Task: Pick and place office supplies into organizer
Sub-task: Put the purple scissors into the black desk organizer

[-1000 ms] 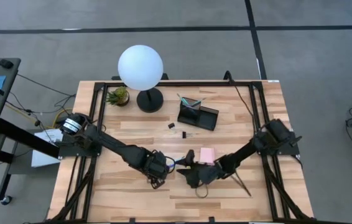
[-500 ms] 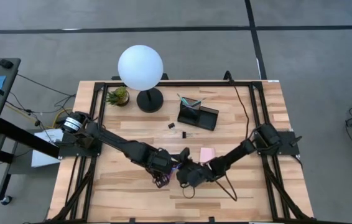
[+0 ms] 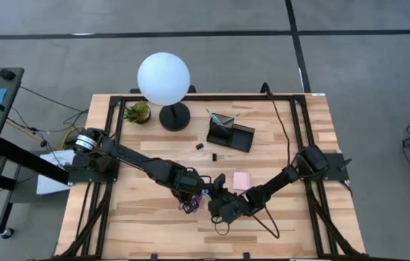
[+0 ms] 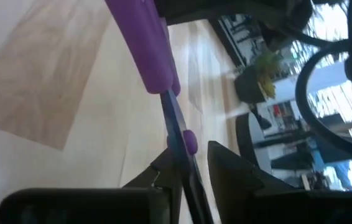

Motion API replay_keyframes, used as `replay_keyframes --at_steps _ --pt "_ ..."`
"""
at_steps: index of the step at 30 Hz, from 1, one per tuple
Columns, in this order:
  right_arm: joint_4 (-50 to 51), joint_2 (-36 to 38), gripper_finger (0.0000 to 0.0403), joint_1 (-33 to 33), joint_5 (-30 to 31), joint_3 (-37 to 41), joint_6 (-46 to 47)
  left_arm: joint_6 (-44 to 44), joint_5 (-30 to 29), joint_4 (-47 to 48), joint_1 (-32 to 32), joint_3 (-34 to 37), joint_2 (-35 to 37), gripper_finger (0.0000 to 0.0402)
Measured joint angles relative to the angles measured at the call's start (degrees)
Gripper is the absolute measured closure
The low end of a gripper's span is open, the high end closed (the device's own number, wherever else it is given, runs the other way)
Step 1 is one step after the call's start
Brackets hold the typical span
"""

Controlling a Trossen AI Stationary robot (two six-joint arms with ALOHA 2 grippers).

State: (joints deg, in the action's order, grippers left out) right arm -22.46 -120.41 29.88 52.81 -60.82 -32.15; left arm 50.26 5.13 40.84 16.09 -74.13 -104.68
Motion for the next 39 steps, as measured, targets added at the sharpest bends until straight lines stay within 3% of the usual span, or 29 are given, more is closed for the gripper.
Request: replay_keyframes --at_steps 6,27,39 --pt "2.55 0.12 0.0337 0.14 1.46 -0.07 3.66 0.23 -0.87 0.25 -0.23 0.0 0.0 0.0399" --pt "2.75 0.12 0.0337 1.63 1.78 -0.04 3.2 -0.37 -1.47 0.94 -2.95 0.0 0.0 0.0399" --pt "2.75 0.19 0.0357 0.39 1.0 -0.04 3.2 -1.11 -0.34 -0.28 -2.92 0.02 0.0 0.0399"
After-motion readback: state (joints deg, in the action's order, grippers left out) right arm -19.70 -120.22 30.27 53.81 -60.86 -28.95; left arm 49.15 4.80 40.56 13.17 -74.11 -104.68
